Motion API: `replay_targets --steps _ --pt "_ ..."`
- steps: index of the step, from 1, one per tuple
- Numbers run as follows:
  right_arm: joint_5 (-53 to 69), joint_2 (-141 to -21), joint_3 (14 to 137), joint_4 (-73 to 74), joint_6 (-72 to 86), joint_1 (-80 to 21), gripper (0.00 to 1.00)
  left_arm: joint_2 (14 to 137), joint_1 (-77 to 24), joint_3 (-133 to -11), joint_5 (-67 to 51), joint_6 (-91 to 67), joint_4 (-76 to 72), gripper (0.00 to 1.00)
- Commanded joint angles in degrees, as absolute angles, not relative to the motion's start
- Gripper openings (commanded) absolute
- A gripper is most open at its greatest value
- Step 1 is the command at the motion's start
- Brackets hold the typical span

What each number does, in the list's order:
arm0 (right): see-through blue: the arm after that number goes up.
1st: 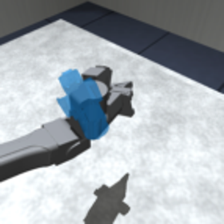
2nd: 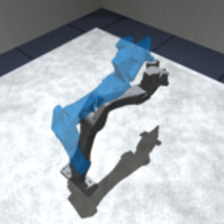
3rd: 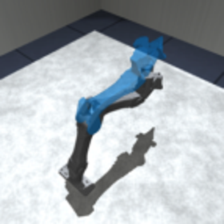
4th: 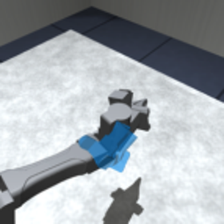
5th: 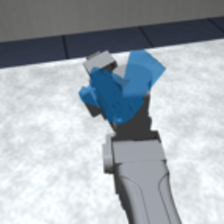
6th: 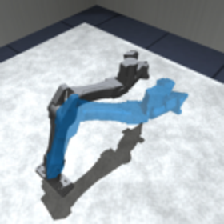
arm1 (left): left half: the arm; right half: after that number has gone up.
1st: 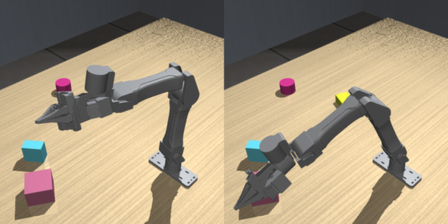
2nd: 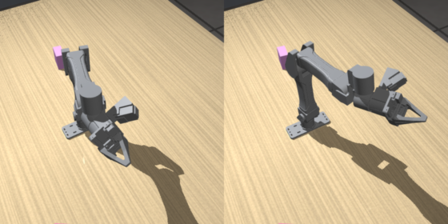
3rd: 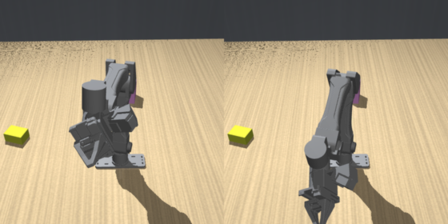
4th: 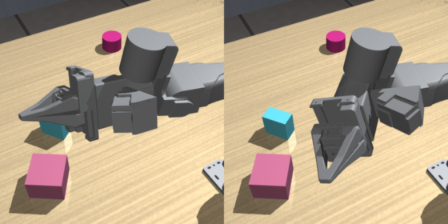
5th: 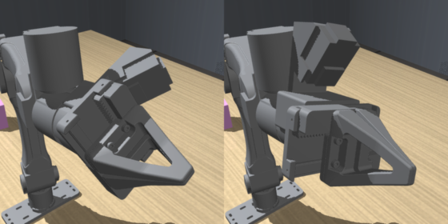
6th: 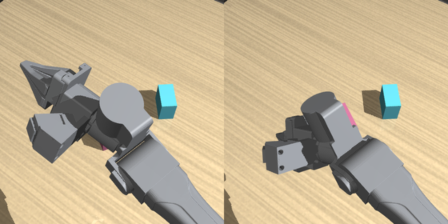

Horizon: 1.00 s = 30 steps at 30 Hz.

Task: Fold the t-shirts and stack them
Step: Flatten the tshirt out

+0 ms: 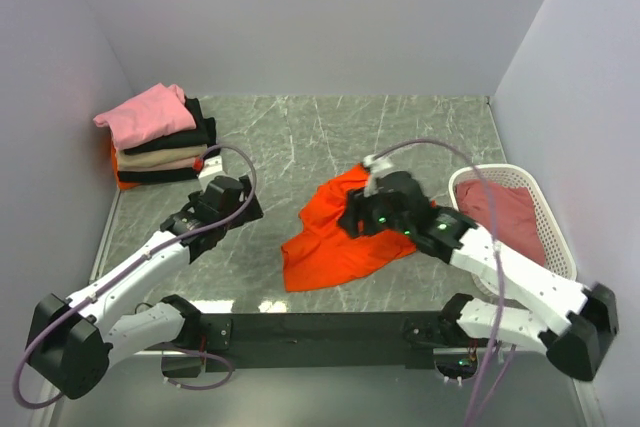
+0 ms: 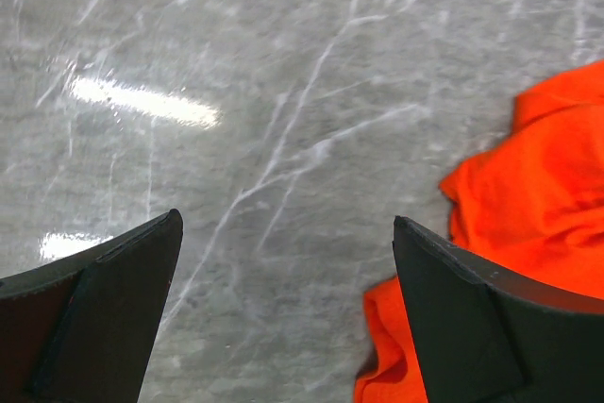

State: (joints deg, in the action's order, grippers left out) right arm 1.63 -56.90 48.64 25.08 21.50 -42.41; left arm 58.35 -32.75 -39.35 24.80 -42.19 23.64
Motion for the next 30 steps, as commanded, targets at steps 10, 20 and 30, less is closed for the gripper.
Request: replay_targets --steps 10,20,30 --pt "0.1 -86.73 57.12 15.9 26.72 -68.54 0.61 56.87 -25.05 -36.74 15.65 -42.89 20.48 0.99" --pt "-6.84 -97.46 59.85 14.5 27.77 -73.91 0.61 56.78 -24.52 -36.74 15.73 -42.71 20.39 0.99" --pt "-12.47 -102.39 58.62 10.19 28.04 -74.27 0.59 56.42 -24.35 -36.56 15.91 -42.71 20.3 0.99"
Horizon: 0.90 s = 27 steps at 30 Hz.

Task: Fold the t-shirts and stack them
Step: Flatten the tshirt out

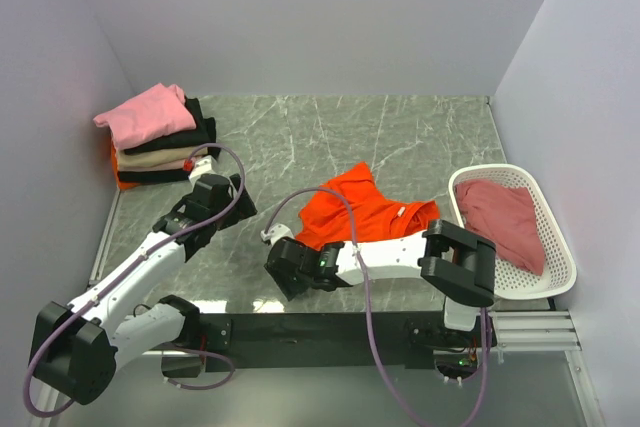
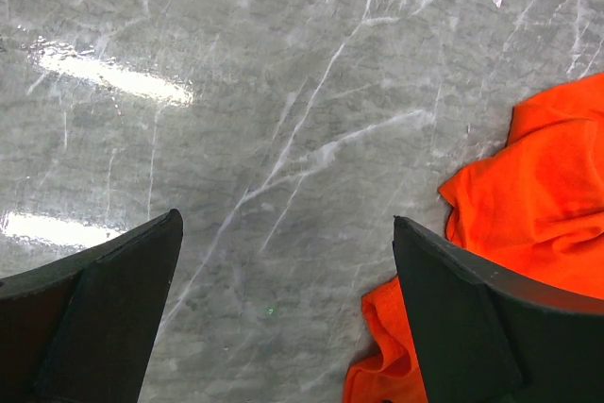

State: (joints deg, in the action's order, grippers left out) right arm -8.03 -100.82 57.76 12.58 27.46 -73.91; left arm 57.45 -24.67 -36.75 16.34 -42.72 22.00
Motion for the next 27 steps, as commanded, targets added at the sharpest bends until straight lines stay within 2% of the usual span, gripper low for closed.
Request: replay_targets --steps 1,3,5,6,7,12,20,24,27 --pt "-12.74 -102.57 58.62 10.46 27.95 -74.18 0.54 56.43 -24.35 -36.56 16.0 -42.8 20.39 0.99" --pt "-12.83 -103.27 58.01 10.37 28.21 -74.27 0.48 56.34 -24.26 -36.56 16.0 -42.63 20.3 0.99" --pt "-13.27 -103.71 57.92 10.81 28.74 -74.18 0.34 56.16 -24.26 -36.56 16.17 -42.71 20.39 0.99" --pt "-13.79 -104.15 58.01 12.03 29.44 -74.18 0.22 55.99 -24.26 -36.56 16.35 -42.8 20.48 0.99" --pt "-16.58 -103.89 58.27 14.39 30.75 -74.09 0.0 55.64 -24.26 -36.65 16.43 -42.8 20.57 0.99" --pt "-25.56 -97.14 58.8 23.01 30.94 -70.68 0.0 53.97 -24.26 -36.65 17.22 -43.07 20.92 0.99" --pt "-35.05 -69.04 63.97 34.17 23.13 -49.87 0.0 53.17 -24.96 -37.27 17.58 -41.84 19.78 0.97" --pt "-43.39 -61.45 67.93 37.35 21.18 -44.48 0.0 54.84 -27.15 -36.74 16.61 -41.22 17.67 0.95" --pt "-44.03 -57.14 69.61 39.11 20.39 -39.84 0.0 57.3 -30.75 -37.53 17.22 -40.52 15.04 0.94"
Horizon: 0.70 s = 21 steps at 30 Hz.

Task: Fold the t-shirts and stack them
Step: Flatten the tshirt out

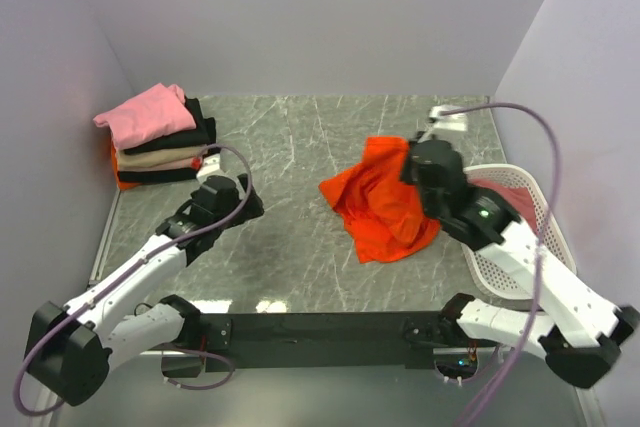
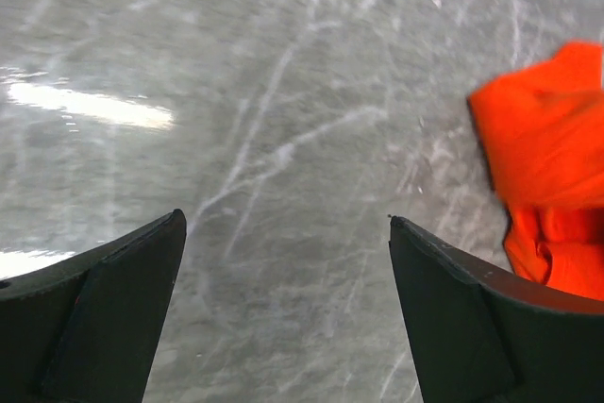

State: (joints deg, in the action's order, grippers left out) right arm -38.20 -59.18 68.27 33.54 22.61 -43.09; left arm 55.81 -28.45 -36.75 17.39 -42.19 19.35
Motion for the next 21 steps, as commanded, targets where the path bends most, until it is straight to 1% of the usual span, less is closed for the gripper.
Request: replay_targets --steps 1,5,9,16,21 --pt "-44.21 -55.3 69.96 39.37 20.3 -38.68 0.0 59.13 -33.02 -38.23 17.84 -40.26 14.25 0.95" --pt "-44.56 -52.56 70.05 40.86 18.9 -35.42 0.0 65.38 -37.0 -40.78 18.29 -38.5 9.86 0.95" --pt "-45.18 -51.07 69.35 42.01 18.63 -32.88 0.0 72.14 -39.54 -43.24 13.8 -37.53 2.91 0.95" --pt "-40.17 -49.48 68.12 41.66 18.37 -28.31 0.0 87.77 -48.33 -52.64 16.69 -32.97 -5.09 0.97" --pt "-37.8 -48.96 67.5 41.66 17.84 -26.28 0.0 93.77 -49.57 -56.33 15.38 -28.31 -9.66 0.97"
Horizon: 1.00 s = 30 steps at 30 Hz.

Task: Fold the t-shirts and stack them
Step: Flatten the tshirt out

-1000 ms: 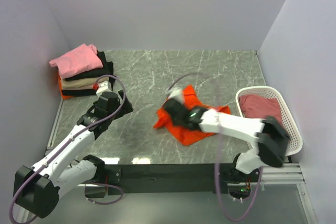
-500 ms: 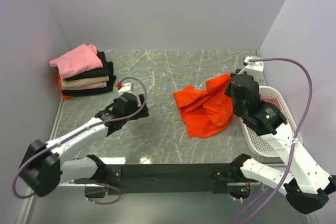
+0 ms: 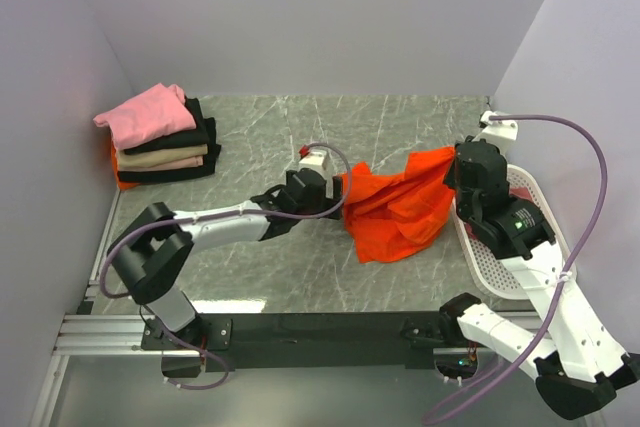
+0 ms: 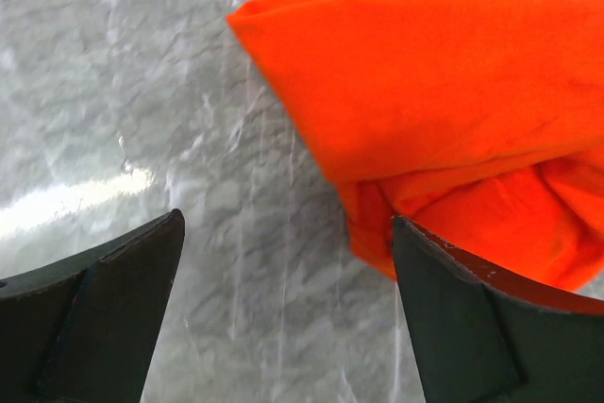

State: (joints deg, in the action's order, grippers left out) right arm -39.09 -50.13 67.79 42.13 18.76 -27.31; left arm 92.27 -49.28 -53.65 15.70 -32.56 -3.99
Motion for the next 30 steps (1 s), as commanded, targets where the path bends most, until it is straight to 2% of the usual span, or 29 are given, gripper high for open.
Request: replay_targets --steps 1,12,18,20,21,26,30 --pt "-37.36 -48.61 67.33 41.57 17.58 -26.11 0.0 95.08 -49.74 -56.51 15.29 -27.87 -10.28 0.97" --pt "-34.45 -47.37 67.33 41.31 16.17 -23.73 0.0 104.41 -50.71 -63.0 11.43 -21.54 -12.31 0.97" --pt "-33.84 -46.67 67.59 41.48 15.91 -23.03 0.0 108.37 -50.71 -67.14 13.97 -21.27 -10.2 0.94" --pt "-33.75 -46.49 67.41 41.66 15.82 -22.85 0.0 109.42 -50.71 -67.94 14.76 -21.53 -9.93 0.87" --pt "-33.75 -46.32 67.41 41.75 15.91 -22.94 0.0 109.86 -50.71 -68.64 15.29 -21.79 -9.84 0.76" --pt "-33.49 -45.97 67.15 42.27 15.73 -22.68 0.0 110.3 -50.71 -69.08 17.05 -21.89 -10.28 0.44" --pt "-33.14 -45.97 66.45 42.45 15.82 -22.5 0.0 108.9 -50.71 -68.38 17.05 -21.53 -11.51 0.32"
